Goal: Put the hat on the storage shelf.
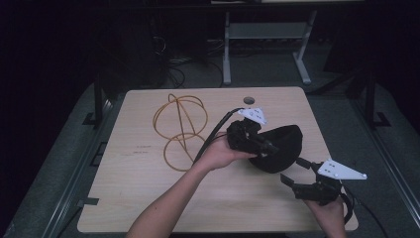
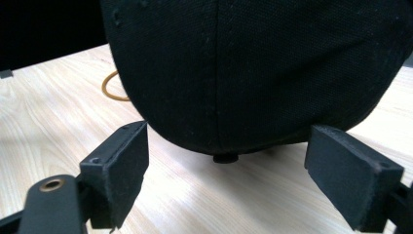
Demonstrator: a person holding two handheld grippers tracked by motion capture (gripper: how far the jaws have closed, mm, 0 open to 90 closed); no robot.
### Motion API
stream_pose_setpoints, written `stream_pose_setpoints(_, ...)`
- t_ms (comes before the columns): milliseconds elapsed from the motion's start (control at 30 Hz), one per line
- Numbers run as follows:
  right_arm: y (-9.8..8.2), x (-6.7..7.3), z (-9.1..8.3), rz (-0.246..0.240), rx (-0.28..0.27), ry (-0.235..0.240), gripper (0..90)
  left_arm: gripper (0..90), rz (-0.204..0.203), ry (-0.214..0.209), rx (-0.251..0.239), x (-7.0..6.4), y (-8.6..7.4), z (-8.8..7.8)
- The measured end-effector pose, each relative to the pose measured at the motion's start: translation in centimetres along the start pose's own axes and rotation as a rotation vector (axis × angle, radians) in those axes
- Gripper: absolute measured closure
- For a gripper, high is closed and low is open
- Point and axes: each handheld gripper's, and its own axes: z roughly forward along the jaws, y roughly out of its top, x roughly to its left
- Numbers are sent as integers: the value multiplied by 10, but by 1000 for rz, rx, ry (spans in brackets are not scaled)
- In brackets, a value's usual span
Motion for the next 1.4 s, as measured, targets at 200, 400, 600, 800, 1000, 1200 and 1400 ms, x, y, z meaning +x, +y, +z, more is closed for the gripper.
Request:
stream_pose_setpoints(200, -1, -1, 4, 8, -18, 24, 282, 812, 12, -27, 7, -4, 3, 2)
stream_pose_setpoints(400, -1, -2, 8, 5, -24, 52, 437, 812, 31, -44, 13, -9, 8, 7)
stream_pose_setpoints(600, 0, -2, 7, -24, -38, 71, 661, 813, 32, -38, 30, -11, 10, 11)
stream_pose_setpoints(800, 0, -2, 4, -61, -34, 77, 800, 811, 28, -41, 29, -11, 9, 11)
stream_pose_setpoints(1000, 2, -1, -1, -92, -22, 85, 836, 800, 25, -16, 41, -11, 4, 4)
stream_pose_setpoints(1200, 8, 3, -5, -140, -7, 91, 848, 755, 21, 38, 42, -13, -2, -4)
stream_pose_setpoints(1400, 15, 7, -6, -175, 12, 97, 856, 688, 36, 80, 50, -18, -9, -12)
